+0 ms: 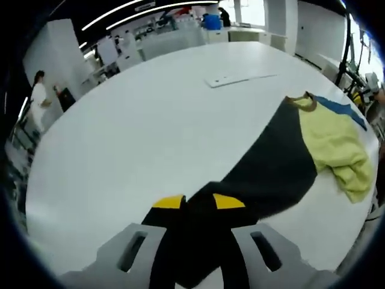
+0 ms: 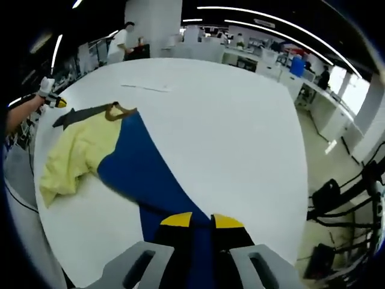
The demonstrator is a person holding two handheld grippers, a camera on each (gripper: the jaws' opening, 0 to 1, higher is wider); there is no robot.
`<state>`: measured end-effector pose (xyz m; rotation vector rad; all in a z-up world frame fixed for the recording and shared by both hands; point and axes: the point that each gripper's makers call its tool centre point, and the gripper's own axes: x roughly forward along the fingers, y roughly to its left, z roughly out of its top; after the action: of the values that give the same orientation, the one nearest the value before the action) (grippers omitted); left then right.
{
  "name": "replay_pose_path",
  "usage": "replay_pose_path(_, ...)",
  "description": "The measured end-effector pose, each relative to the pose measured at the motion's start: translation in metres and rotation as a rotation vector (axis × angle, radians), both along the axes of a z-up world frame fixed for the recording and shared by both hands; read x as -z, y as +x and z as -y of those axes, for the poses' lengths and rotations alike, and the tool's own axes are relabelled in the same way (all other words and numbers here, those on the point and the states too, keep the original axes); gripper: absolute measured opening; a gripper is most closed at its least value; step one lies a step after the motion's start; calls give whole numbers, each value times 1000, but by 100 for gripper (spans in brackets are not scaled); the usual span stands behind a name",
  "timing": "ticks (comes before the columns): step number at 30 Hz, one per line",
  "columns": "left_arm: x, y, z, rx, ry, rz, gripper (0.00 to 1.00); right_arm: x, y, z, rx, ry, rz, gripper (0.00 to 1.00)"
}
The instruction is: Fold the garment on the visible template until the final outline fits inside the template.
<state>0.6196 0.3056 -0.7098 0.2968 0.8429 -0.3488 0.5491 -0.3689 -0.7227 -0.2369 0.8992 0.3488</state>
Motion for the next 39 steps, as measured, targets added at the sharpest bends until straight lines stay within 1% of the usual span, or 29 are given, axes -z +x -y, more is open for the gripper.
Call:
replay_pose_path(2,-2,-2,5,8,-17,7,24,-2,-2,-2,-3,7,15,8)
replay_pose_path(4,-3,-5,9,14,-23,10,27,-5,-2,-6,2,24,35,12)
replay_pose_path(6,-5,-7,16,25,-45,39,32,-6,-5,-9,8,44,48,15)
replay_pose_path(8,-3,-13,22,32,-59,39,39,-4,-9,-12,7,54,53,17)
replay_pose_path(10,-2,-19,27,46,-66,39,43,-3,-13,-14,6,62,59,18)
replay_pose_path(12,-1,-23,31,57,-80,45,44,-3,-16,-17,8,81,66,19)
replay_pose_path(15,-1,-27,32,54,-102,55,47,-3,-21,-20,12,95,79,24)
replay_pose_path(19,-4,-34,36,57,-125,70,50,-6,-26,-27,4,110,94,25)
replay_pose_path(22,-6,-38,38,64,-125,85,53,-9,-29,-31,3,125,111,27)
replay_pose_path(23,-7,-39,40,71,-125,98,55,-9,-30,-32,0,128,116,27)
replay_pose_path(25,-8,-43,42,76,-133,100,58,-10,-32,-35,-1,134,119,28)
replay_pose_path(30,-9,-53,48,78,-156,107,60,-9,-39,-40,-2,151,128,32)
replay_pose_path(33,-9,-59,53,82,-169,108,60,-7,-44,-44,-13,154,129,31)
replay_pose_path(37,-5,-68,59,91,-162,103,60,-5,-49,-50,-18,168,126,33)
replay_pose_path(39,-4,-70,61,91,-170,102,61,-5,-51,-53,-23,175,129,33)
